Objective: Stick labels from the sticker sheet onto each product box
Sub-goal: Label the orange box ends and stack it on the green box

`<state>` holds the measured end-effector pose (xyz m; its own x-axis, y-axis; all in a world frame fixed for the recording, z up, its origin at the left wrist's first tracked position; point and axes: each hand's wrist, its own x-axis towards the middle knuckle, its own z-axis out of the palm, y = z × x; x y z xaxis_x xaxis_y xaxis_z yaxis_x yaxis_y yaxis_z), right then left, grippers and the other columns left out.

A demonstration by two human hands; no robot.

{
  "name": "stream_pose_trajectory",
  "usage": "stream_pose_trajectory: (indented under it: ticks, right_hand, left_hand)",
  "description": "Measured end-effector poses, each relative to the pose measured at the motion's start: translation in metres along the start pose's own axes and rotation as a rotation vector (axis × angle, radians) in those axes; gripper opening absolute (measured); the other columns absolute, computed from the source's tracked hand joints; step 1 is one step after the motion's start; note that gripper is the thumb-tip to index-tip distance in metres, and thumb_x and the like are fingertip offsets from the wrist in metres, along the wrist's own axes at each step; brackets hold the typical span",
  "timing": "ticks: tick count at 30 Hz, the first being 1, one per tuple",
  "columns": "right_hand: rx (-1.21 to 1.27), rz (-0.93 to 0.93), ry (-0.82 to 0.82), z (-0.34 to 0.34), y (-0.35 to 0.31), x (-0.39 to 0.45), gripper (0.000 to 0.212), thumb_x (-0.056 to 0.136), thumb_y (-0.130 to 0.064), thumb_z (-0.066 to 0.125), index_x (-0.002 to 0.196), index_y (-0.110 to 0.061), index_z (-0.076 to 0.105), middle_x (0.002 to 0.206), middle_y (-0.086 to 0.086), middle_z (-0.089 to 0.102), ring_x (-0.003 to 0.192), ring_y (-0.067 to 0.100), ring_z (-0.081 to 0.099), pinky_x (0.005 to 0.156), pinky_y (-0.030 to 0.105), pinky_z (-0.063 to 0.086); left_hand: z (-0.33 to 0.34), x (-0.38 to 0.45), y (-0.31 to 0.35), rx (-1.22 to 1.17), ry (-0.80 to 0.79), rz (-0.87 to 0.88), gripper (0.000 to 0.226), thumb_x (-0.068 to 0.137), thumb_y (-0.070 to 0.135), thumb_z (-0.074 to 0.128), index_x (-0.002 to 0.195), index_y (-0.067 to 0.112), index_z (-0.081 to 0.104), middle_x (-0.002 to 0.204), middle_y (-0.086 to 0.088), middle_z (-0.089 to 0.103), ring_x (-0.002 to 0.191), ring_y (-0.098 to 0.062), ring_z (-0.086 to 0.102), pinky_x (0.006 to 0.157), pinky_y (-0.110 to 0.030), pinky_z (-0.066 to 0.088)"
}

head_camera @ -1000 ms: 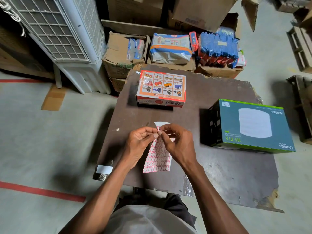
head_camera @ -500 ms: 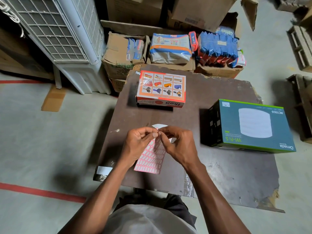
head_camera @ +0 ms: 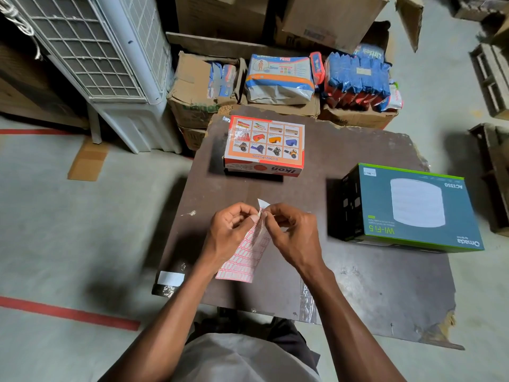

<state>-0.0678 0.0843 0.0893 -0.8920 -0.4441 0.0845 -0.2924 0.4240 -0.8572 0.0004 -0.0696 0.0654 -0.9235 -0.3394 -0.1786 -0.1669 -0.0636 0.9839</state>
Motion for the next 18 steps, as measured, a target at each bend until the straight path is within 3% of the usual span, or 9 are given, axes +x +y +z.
stream_pose_trajectory:
  ticks: [3,7,11,14,18]
  right_hand:
    - [0.071,0.102,0.011,0.001,0.001,0.001,0.015,0.098,-0.027,0.069,0.094,-0.017,0.079,0.087,-0.009,0.078,0.078,0.0,0.071,0.062,0.009,0.049]
    - [0.184,0.24,0.021,0.004,0.008,0.001,0.017,0.098,-0.031,0.069,0.094,-0.018,0.079,0.086,-0.009,0.078,0.077,0.006,0.071,0.064,0.017,0.054]
    - [0.17,0.324,0.047,0.01,0.016,0.001,0.016,0.097,-0.036,0.069,0.094,-0.023,0.078,0.09,-0.012,0.077,0.081,0.007,0.072,0.07,0.024,0.06]
    - [0.16,0.323,0.04,0.011,0.018,-0.002,0.012,0.096,-0.03,0.07,0.089,-0.023,0.077,0.085,-0.013,0.076,0.079,0.003,0.071,0.066,0.017,0.057]
    - [0.198,0.332,0.031,0.012,0.024,-0.006,0.01,0.094,-0.024,0.073,0.087,-0.019,0.078,0.082,-0.007,0.077,0.077,0.012,0.073,0.069,0.029,0.059]
  left_hand:
    - [-0.002,-0.001,0.0,0.016,-0.003,-0.015,0.012,0.091,0.024,0.065,0.093,0.014,0.071,0.086,-0.006,0.075,0.079,-0.021,0.069,0.073,-0.038,0.055]
    - [-0.005,0.0,-0.009,-0.003,0.015,-0.109,0.012,0.091,0.031,0.065,0.093,0.02,0.072,0.088,-0.008,0.075,0.078,-0.028,0.068,0.069,-0.04,0.052]
    - [-0.004,0.006,-0.035,-0.09,0.109,-0.268,0.013,0.09,0.032,0.066,0.095,0.021,0.074,0.093,-0.01,0.077,0.083,-0.029,0.07,0.077,-0.044,0.055]
    - [-0.002,0.01,-0.066,-0.09,0.193,-0.387,0.01,0.094,0.021,0.065,0.094,0.017,0.074,0.093,-0.01,0.078,0.082,-0.026,0.069,0.077,-0.039,0.054]
    - [0.005,0.011,-0.105,-0.135,0.262,-0.553,0.012,0.096,0.008,0.061,0.094,0.008,0.073,0.087,-0.013,0.075,0.079,-0.025,0.063,0.071,-0.034,0.05]
